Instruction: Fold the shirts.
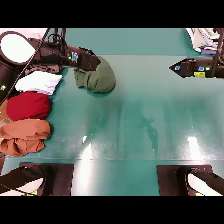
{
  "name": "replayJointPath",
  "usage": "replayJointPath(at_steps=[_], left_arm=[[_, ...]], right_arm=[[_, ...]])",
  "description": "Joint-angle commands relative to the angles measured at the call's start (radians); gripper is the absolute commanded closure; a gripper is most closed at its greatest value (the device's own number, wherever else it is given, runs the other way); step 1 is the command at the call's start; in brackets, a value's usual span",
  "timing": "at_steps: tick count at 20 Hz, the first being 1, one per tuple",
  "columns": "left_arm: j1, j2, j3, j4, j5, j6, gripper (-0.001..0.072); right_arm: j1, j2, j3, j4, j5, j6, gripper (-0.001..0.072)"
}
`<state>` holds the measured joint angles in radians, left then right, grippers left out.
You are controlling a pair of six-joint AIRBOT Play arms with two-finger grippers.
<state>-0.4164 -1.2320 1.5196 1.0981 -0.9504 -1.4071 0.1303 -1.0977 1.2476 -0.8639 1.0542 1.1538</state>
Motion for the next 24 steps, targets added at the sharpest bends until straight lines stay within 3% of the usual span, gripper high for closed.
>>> replayJointPath(at_steps=[1, 17, 19, 21, 24], left_arm=[[-0.001, 0.0, -0.001, 0.0, 0.0, 0.001, 0.0683], [-0.001, -0.001, -0.002, -0.058, 0.054, 0.002, 0.0679], [0.002, -0.014, -0.002, 0.051, 0.084, -0.018, 0.0149], [0.018, -0.059, -0.002, 0.175, 0.086, -0.119, 0.0157], [0.083, -0.195, -0.002, 0.173, 0.076, -0.143, 0.0157]], right_arm=[[0.0, -0.001, -0.001, 0.0, 0.0, 0.0, 0.0699], [0.0, -0.006, -0.001, 0.009, -0.005, 0.001, 0.0699], [0.0, -0.006, -0.001, 0.008, 0.005, 0.001, 0.0699], [0.0, -0.006, -0.001, 0.008, 0.021, 0.001, 0.0699], [0.0, -0.006, -0.001, 0.008, 0.036, 0.001, 0.0699]])
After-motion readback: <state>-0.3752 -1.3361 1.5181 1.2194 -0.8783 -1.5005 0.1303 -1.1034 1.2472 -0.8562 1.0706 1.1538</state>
